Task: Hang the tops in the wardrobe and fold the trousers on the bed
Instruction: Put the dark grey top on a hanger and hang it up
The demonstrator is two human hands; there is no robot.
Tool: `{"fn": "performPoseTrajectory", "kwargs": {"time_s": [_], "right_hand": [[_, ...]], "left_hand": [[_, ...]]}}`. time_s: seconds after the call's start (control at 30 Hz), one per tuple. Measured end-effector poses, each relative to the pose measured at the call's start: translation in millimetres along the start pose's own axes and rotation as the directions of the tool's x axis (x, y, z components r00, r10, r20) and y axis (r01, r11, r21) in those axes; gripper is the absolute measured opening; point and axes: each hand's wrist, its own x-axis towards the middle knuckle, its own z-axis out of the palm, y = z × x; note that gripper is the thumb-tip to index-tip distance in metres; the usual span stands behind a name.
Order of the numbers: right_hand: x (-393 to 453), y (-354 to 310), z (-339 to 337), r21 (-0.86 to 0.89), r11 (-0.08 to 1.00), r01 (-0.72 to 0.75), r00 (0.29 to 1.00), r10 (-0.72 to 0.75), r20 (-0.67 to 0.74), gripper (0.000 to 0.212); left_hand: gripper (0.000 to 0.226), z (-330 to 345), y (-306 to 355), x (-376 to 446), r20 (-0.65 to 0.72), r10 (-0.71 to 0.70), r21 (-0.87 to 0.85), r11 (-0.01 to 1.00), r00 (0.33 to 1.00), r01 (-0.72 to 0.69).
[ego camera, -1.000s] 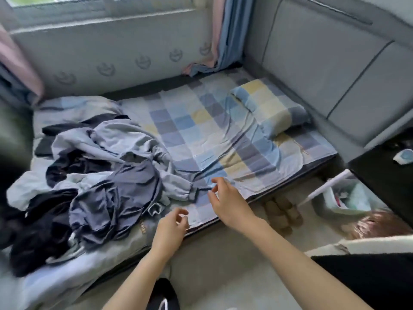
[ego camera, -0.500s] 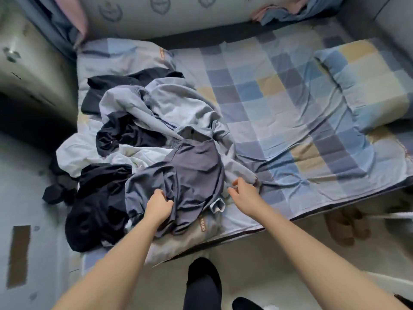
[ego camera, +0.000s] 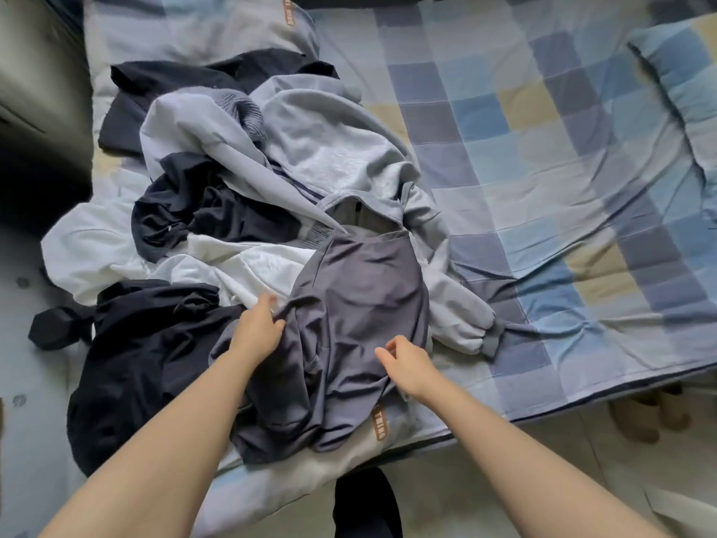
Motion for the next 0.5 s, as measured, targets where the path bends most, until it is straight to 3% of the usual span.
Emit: {"fn": "performPoseTrajectory", "kwargs": {"time_s": [0.1, 0.2, 0.27, 0.37, 0.43, 0.5], "right_hand": [[2.8, -6.3, 1.5, 0.072, 0.997, -0.039, 0.999, 0.038, 0.016, 0.044], [-8.8, -12.7, 0.0, 0.124, 0.991, -0.048, 0.999, 0.045, 0.028, 0.056], [-20.0, -15.4, -7.6, 0.075, 0.996, 0.038, 0.999, -0.039, 0.017, 0.061], [-46.7, -22.3, -23.6, 0.065, 0.987, 0.146, 0.989, -0.147, 0.010, 0.020], [-65.2, -22.0, -37.1, 0.099, 0.986, 0.135, 0.987, -0.125, -0.103, 0.022], [-98.5, -18.5, -67.1, 0.147, 0.977, 0.157, 0.980, -0.135, -0.150, 0.025]], "left_hand": [[0.021, -7.6, 18.4, -27.4, 0.015, 0.074, -0.372, 0.926, 0.997, -0.064], [0.016, -25.3, 60.8, -80.7, 0.083, 0.157, -0.714, 0.698, 0.984, -0.051], [0.022, -44.5, 91.6, -119.3, 0.122, 0.275, -0.810, 0.583, 0.954, -0.064], [0.030, -77.2, 130.7, -169.5, 0.170, 0.440, -0.873, 0.482, 0.882, -0.072], [0.028, -94.9, 147.7, -193.1, 0.166, 0.507, -0.895, 0.438, 0.846, -0.087], [0.022, -116.4, 162.9, -212.4, 0.123, 0.507, -0.908, 0.404, 0.853, -0.109]]}}
